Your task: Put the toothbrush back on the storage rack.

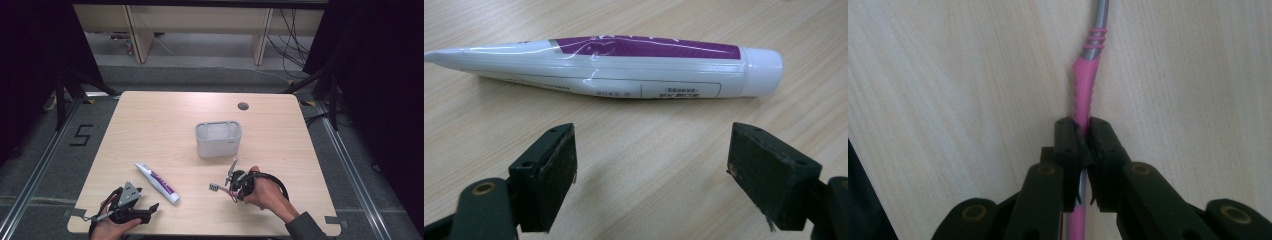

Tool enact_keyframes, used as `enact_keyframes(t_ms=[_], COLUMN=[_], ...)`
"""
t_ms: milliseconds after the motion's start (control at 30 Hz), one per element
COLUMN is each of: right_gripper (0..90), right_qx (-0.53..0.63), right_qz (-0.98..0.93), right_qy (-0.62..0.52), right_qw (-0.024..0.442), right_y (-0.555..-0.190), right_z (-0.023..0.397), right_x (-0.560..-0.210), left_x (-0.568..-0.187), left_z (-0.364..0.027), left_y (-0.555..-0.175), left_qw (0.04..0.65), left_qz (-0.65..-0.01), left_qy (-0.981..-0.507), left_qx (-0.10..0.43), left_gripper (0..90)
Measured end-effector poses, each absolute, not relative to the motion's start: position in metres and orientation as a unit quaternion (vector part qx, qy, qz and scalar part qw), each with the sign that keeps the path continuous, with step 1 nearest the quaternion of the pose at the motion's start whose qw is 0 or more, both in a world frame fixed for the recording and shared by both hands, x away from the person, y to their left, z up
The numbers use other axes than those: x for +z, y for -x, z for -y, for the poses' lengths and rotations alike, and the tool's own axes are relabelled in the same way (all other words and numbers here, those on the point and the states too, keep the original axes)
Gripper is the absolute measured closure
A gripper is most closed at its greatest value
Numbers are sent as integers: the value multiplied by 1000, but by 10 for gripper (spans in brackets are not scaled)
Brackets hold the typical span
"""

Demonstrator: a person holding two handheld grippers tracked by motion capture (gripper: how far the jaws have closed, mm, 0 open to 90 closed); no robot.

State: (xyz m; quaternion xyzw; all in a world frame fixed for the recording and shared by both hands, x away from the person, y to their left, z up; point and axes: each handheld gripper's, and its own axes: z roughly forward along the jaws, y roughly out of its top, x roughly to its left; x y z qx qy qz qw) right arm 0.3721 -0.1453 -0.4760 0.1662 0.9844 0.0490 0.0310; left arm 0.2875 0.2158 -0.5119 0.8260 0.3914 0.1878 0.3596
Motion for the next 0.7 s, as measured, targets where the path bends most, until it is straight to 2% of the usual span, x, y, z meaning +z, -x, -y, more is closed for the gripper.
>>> enact_keyframes(t_ms=[500, 700], right_gripper=[843, 843], right_qx=[146, 217], right_qz=[-969, -953], right_qy=[-196, -203], right_qw=[35, 60], right_y=[-372, -375], right_z=[170, 179], right_x=[-453, -436], left_x=[-511, -511], left_z=[-217, -217], left_y=[-288, -288], left_qw=[360, 357], left_qz=[-394, -391], left_qy=[-824, -827], left_qx=[190, 191], left_gripper=[194, 195])
